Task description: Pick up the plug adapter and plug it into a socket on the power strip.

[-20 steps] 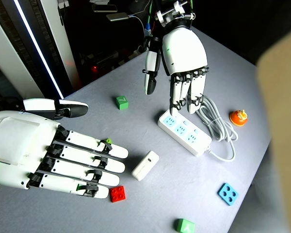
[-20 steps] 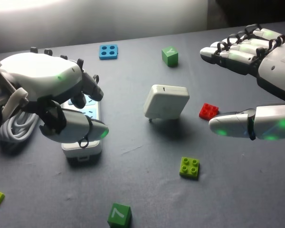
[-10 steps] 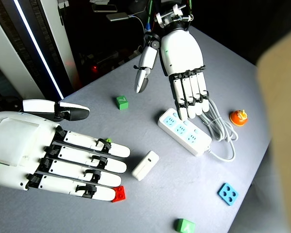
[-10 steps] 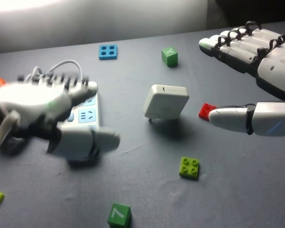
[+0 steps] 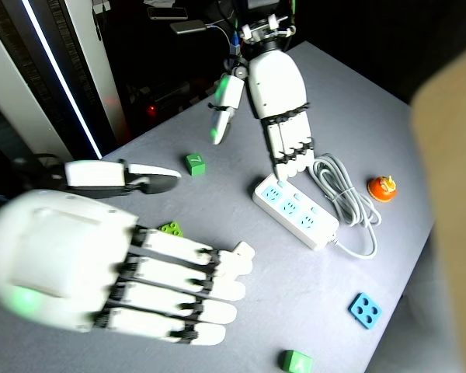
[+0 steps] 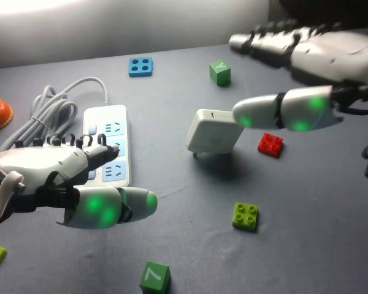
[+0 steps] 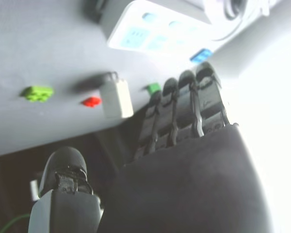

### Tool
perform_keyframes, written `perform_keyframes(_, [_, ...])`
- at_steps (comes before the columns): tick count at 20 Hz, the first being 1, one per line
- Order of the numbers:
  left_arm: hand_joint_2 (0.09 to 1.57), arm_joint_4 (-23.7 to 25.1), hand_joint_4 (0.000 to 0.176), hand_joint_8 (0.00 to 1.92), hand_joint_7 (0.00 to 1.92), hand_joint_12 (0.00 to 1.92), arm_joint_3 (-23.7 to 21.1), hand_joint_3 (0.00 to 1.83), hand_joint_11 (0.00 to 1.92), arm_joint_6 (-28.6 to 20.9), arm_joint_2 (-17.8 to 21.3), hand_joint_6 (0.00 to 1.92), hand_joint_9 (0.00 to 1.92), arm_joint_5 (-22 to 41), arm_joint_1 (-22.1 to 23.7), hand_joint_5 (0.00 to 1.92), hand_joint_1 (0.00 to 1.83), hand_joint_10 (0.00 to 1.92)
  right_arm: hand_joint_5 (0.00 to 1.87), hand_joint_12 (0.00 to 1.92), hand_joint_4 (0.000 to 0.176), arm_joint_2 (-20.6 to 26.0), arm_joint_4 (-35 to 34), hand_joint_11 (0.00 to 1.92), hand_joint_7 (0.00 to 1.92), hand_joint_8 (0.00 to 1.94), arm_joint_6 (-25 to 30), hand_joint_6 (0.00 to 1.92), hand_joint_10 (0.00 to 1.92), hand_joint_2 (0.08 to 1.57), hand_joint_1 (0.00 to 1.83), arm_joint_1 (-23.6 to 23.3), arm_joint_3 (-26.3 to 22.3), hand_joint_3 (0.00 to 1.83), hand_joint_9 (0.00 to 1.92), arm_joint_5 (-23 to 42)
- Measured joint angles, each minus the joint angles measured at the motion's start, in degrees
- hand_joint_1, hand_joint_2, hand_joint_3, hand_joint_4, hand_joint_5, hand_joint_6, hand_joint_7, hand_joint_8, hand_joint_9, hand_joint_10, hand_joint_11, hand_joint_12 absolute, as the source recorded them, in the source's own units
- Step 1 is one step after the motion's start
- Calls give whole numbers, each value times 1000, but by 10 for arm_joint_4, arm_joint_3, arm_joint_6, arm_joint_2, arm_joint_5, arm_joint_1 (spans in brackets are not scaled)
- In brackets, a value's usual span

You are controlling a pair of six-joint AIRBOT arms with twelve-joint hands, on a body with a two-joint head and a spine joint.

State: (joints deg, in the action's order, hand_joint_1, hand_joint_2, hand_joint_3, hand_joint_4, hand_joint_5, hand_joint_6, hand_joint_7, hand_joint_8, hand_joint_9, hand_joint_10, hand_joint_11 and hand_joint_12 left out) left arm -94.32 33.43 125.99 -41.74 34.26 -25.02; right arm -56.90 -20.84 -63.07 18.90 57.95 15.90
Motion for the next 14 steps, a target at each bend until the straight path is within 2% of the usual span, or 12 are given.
perform_keyframes(2, [1119, 3, 0, 0, 31, 4, -10, 5, 4, -22, 0, 0, 3, 12, -9, 0, 0, 0, 21, 292, 0, -27, 0, 0, 73, 3, 2, 2, 3, 1069, 56, -9, 33, 0, 88, -31])
perform_keyframes(6, [1114, 3, 0, 0, 4, 0, -22, 1, 0, -53, -4, 0, 0, 21, -16, 0, 0, 0, 7, 196, 0, -63, -3, 0, 52, 1, 2, 1, 0, 1082, 69, -16, 84, 2, 65, -58])
perform_keyframes(8, [1111, 2, 0, 12, 37, 6, -29, 0, 14, -61, -10, 0, 8, 26, -17, 0, 0, 2, 26, 222, 0, -85, -3, 0, 64, 3, 2, 4, 3, 1099, 125, -16, 113, 4, 75, -75])
perform_keyframes(9, [1118, 6, 0, 7, 30, 0, -30, 3, 2, -68, -14, 0, 1, 27, -17, 0, 0, 0, 4, 166, 0, -93, -3, 0, 30, 1, 2, 0, 0, 1132, 195, -16, 122, 9, 42, -79])
perform_keyframes(11, [1118, 37, 0, 0, 8, 0, -30, 3, 0, -90, -23, 0, 0, 28, -26, 0, 0, 0, 0, 211, 0, -112, -3, 0, 31, 1, 1, 0, 2, 1154, 354, -16, 143, 2, 48, -85])
perform_keyframes(12, [1123, 57, 0, 0, 1, 0, -30, 4, 0, -105, -31, 0, 0, 28, -33, 0, 0, 0, 0, 293, 0, -120, -3, 0, 28, 0, -2, 0, 1, 1158, 437, -16, 154, 1, 55, -92])
perform_keyframes(14, [1125, 68, 0, 9, 23, 0, -28, 5, 0, -113, -39, 0, 0, 27, -44, 0, 0, 0, 0, 328, 0, -129, -1, 0, 23, 2, -2, 0, 3, 1142, 610, -16, 161, 0, 57, -99])
